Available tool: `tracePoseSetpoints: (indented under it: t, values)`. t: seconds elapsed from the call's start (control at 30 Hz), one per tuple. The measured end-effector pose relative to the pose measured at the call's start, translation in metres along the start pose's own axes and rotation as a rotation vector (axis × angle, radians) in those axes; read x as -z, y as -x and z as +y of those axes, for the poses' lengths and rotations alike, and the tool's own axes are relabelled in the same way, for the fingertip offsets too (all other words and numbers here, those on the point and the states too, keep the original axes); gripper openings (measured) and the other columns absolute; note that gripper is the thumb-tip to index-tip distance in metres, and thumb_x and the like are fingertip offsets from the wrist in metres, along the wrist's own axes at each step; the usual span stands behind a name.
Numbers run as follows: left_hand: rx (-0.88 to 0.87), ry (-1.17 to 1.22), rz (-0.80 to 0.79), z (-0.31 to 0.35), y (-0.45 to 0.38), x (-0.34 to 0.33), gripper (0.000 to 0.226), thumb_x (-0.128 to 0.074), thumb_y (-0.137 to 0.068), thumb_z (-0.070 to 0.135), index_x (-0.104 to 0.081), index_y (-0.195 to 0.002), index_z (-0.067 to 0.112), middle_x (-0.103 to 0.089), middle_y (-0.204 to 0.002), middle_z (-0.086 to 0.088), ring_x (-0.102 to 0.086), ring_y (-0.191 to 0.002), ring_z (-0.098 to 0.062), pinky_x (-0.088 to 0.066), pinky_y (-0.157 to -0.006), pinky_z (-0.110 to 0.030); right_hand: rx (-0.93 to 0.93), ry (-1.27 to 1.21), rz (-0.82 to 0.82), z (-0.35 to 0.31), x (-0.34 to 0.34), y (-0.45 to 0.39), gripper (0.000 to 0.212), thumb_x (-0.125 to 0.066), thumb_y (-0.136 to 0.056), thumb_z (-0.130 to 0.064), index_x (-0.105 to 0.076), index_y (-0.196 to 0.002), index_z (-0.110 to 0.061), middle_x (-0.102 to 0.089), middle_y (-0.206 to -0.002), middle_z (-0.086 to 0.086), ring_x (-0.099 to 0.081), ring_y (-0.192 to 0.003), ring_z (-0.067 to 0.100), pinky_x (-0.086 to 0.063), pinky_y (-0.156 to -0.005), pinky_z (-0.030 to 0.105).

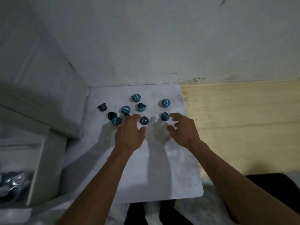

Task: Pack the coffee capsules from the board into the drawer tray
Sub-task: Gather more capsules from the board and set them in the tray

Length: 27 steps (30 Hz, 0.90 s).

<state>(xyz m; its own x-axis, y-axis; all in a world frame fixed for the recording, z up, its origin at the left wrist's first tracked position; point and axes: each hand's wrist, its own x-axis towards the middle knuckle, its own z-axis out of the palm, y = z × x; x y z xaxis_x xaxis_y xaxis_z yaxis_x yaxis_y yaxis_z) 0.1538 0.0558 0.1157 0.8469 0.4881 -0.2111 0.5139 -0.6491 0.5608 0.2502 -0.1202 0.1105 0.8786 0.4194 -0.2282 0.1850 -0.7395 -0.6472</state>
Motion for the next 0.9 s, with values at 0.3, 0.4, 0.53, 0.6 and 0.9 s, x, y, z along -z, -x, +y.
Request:
tracePoseSetpoints:
  t: [0.3,0.4,0.53,0.6,0.9]
  values:
    - [-0.026,-0.168,-0.053,-0.012,-0.042,-0.055,0.053,-0.063,-0.093,0.027,-0.043,-0.141,0.019,-0.047,-0.134,-0.009,-0.052,-0.119,-0.029,-0.050,-0.091,-0.041,0.066,0.235,-0.083,0.014,-0.050,-0.058,0.045,-0.060,-0.092,-0.017,-0.051,-0.136,-0.015,-0.053,-0.124,0.014,-0.057,-0.109,0.034,-0.051,-0.093,0.041]
    - [-0.055,-0.167,-0.067,-0.018,-0.048,-0.063,0.046,-0.063,-0.093,0.021,-0.049,-0.136,0.016,-0.050,-0.127,-0.012,-0.056,-0.113,-0.031,-0.051,-0.089,-0.045,0.088,0.290,-0.056,0.019,-0.060,-0.065,0.033,-0.058,-0.093,-0.015,-0.056,-0.126,-0.013,-0.055,-0.114,0.016,-0.057,-0.101,0.036,-0.053,-0.085,0.042]
    - [-0.079,-0.252,-0.011,-0.016,-0.056,-0.064,0.019,-0.064,-0.091,0.014,-0.055,-0.106,0.010,-0.057,-0.105,-0.014,-0.059,-0.092,-0.032,-0.049,-0.071,-0.042,0.115,0.347,-0.050,0.017,-0.066,-0.069,0.021,-0.051,-0.093,-0.006,-0.057,-0.113,-0.008,-0.055,-0.104,0.017,-0.056,-0.093,0.036,-0.042,-0.070,0.034]
    - [-0.083,-0.273,-0.007,-0.015,-0.057,-0.064,0.017,-0.064,-0.090,0.011,-0.052,-0.102,0.009,-0.058,-0.102,-0.014,-0.059,-0.090,-0.032,-0.046,-0.067,-0.039,0.132,0.339,-0.036,0.015,-0.066,-0.069,0.018,-0.050,-0.092,-0.004,-0.057,-0.108,-0.007,-0.055,-0.101,0.017,-0.055,-0.088,0.034,-0.036,-0.067,0.031]
    - [-0.125,-0.001,0.029,-0.027,-0.049,-0.068,0.051,-0.060,-0.094,0.012,-0.044,-0.143,0.015,-0.050,-0.124,-0.015,-0.054,-0.111,-0.027,-0.042,-0.099,-0.031,0.190,0.055,0.040,0.038,-0.062,-0.059,0.048,-0.064,-0.090,-0.012,-0.052,-0.137,-0.017,-0.049,-0.109,0.004,-0.050,-0.090,0.014,-0.036,-0.084,0.015]
